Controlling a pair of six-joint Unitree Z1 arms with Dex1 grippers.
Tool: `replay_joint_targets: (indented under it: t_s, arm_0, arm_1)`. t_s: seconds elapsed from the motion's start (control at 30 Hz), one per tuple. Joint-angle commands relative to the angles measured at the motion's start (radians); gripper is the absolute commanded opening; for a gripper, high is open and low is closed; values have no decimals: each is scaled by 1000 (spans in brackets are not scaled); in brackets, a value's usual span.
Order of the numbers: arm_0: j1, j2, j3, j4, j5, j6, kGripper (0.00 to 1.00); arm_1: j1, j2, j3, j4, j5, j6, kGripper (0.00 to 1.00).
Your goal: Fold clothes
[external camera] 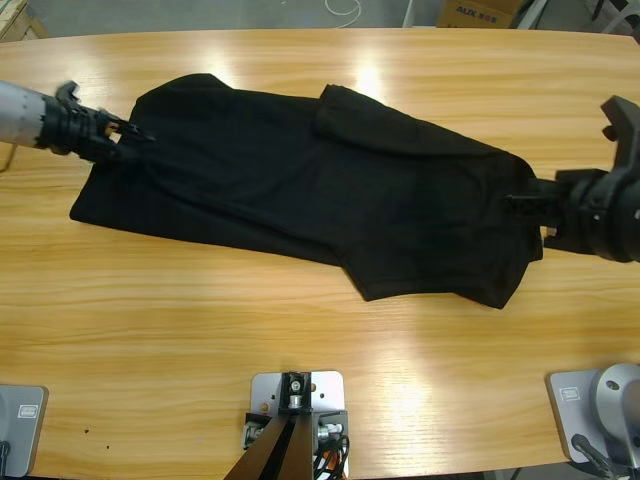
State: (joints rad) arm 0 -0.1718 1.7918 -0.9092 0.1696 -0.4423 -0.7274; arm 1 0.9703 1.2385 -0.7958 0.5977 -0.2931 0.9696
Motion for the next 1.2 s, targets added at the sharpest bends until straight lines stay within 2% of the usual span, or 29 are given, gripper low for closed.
replay_joint_targets:
  t_s: [0.03,0.1,0.2,0.27,0.33,0.4,0.47,0.5,0.63,0.87,1.2]
  arm_0:
    - [-9,-194,36,237,186,98,986]
    - [-109,-155,12,287,203,217,896]
    - [-237,-100,-8,334,263,425,896]
    - [-305,-83,-7,341,361,550,908]
    - [-339,-77,-6,344,453,679,906]
    - [-345,-74,-6,346,511,832,880]
    - [-345,-74,-10,346,546,905,834]
    - [-344,-74,-13,345,551,916,830]
    - [-342,-56,-23,344,551,917,830]
    - [-342,-15,-31,343,550,947,830]
    - [-342,-2,-30,343,550,967,830]
  arm_1:
    - [74,-21,-11,141,-40,205,964]
    - [77,-17,-8,150,-15,275,964]
    - [77,-26,26,151,46,476,942]
    - [77,-24,75,145,106,651,908]
    - [77,-25,142,120,155,802,873]
    - [77,-51,238,23,184,904,751]
    - [77,-79,334,-72,189,985,722]
    - [77,-82,362,-108,177,1001,671]
    - [77,-53,404,-187,155,1017,643]
    - [77,-35,460,-284,139,1025,476]
    - [77,100,507,-440,147,1024,476]
